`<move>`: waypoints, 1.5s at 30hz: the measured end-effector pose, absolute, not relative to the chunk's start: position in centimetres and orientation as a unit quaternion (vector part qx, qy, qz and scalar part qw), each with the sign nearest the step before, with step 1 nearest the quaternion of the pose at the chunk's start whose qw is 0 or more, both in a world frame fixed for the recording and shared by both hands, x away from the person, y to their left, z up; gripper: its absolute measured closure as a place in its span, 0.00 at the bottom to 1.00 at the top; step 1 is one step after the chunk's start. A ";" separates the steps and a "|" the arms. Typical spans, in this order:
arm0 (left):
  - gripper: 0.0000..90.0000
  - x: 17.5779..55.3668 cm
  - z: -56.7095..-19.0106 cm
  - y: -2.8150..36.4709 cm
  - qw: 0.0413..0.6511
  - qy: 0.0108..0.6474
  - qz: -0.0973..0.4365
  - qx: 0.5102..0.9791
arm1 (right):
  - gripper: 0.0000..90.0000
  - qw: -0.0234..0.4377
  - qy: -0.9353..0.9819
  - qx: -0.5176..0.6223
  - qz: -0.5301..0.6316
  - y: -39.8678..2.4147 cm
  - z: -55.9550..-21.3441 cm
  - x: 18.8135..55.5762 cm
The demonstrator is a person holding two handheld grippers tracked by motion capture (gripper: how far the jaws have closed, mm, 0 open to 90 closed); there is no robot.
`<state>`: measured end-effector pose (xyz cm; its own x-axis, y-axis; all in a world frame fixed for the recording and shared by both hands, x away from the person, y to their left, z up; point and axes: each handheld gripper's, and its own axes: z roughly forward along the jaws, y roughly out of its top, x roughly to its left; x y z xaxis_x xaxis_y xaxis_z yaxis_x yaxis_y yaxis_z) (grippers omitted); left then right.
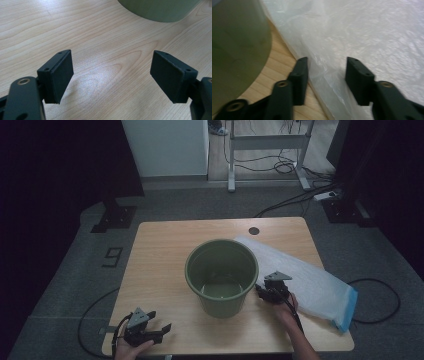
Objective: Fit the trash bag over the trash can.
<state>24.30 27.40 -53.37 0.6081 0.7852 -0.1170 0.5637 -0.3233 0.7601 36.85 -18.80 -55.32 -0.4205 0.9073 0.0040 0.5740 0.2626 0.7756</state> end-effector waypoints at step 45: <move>0.21 24.3 -53.6 27.1 0.394 0.417 0.137 0.807 | 0.99 0.316 0.587 0.455 0.590 -26.5 -39.6 30.3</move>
